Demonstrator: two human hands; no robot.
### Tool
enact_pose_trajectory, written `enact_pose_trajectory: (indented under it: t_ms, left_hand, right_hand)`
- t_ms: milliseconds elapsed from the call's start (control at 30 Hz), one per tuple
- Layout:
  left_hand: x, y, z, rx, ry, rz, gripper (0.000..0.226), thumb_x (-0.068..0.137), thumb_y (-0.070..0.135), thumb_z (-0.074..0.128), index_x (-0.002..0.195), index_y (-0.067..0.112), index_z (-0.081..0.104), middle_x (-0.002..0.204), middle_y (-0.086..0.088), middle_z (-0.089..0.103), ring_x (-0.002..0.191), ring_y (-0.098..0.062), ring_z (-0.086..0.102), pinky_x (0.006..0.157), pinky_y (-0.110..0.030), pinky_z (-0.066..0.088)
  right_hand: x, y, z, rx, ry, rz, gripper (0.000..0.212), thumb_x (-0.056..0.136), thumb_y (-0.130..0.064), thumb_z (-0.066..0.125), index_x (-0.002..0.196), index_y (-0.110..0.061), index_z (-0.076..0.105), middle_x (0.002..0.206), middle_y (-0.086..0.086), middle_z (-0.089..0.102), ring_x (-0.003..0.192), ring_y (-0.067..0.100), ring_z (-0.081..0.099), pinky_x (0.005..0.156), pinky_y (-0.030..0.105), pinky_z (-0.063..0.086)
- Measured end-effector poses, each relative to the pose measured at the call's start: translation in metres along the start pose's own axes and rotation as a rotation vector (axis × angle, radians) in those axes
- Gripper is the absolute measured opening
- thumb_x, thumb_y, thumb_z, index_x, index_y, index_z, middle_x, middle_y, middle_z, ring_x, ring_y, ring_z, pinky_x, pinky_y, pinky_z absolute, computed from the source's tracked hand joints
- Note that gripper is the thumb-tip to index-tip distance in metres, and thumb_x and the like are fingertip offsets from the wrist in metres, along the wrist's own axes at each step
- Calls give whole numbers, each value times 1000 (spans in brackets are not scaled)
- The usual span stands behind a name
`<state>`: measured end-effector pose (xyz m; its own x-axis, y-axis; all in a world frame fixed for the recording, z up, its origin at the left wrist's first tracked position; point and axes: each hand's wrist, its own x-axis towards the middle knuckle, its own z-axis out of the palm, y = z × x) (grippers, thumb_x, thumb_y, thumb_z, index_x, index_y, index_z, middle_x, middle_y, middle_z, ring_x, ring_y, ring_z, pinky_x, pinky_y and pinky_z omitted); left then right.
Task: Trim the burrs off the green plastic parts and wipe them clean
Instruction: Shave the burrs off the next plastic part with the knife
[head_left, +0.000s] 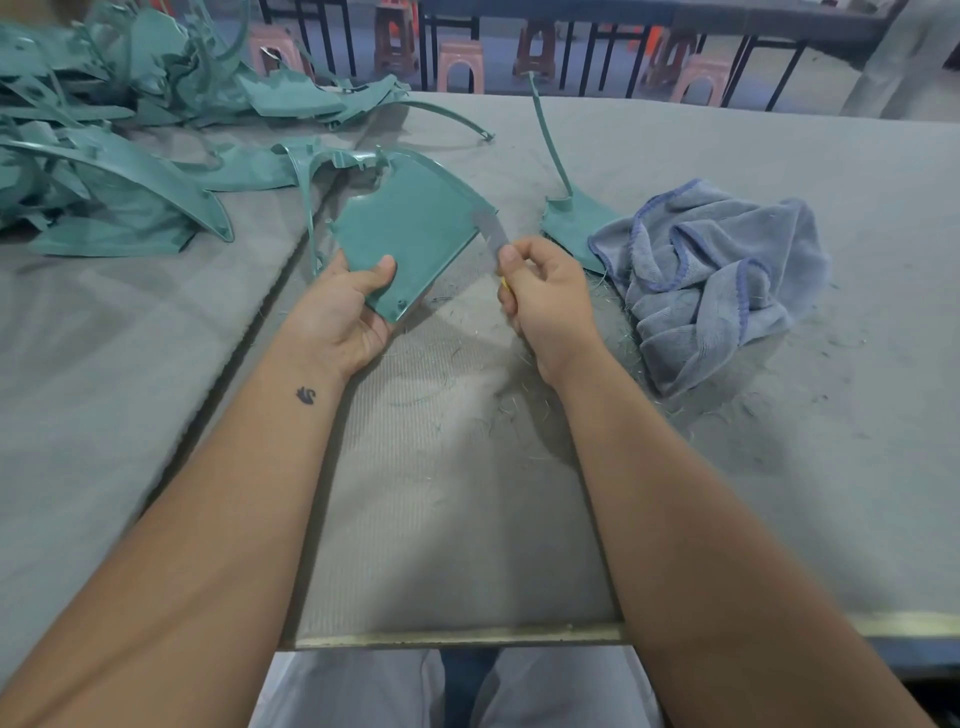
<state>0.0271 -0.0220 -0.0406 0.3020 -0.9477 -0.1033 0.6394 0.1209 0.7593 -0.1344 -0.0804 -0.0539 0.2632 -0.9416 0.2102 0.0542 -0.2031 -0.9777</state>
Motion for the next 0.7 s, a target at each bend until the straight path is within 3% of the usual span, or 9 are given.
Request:
enact_pose_trajectory:
  t_ms: [200,400,567,700]
  left_hand:
    - [2,-1,0,-23,2,5,29,100,-3,38,110,18,56,107,-8,68,87,-22,69,73,-36,60]
    - [2,-1,2,-86,8,1,28,99,-4,40,107,17,57,92,-6,74,80,-21,72,67,-34,61]
    - [1,-1,3,-54,6,14,30,100,-4,38,106,18,57,97,-6,71,79,-20,71,69,-34,60]
    - [2,2,6,-89,28,24,28,99,-4,41,111,17,57,107,-9,68,82,-20,71,71,-33,61]
  right_hand:
    - [-3,3,9,-370,-240,-75,34,94,-12,58,62,-23,56,50,-8,43,52,11,38,55,26,30]
    - [-3,0,4,-178,-116,-20,31,97,-12,52,67,-20,54,50,-4,42,46,9,35,47,22,30]
    - [-6,0,8,-392,-295,-91,28,94,-10,57,67,-19,57,56,-2,45,58,15,39,61,29,31]
    - [-8,-9,5,-289,-197,-81,31,95,-11,54,66,-20,56,49,-4,45,45,8,38,49,21,32]
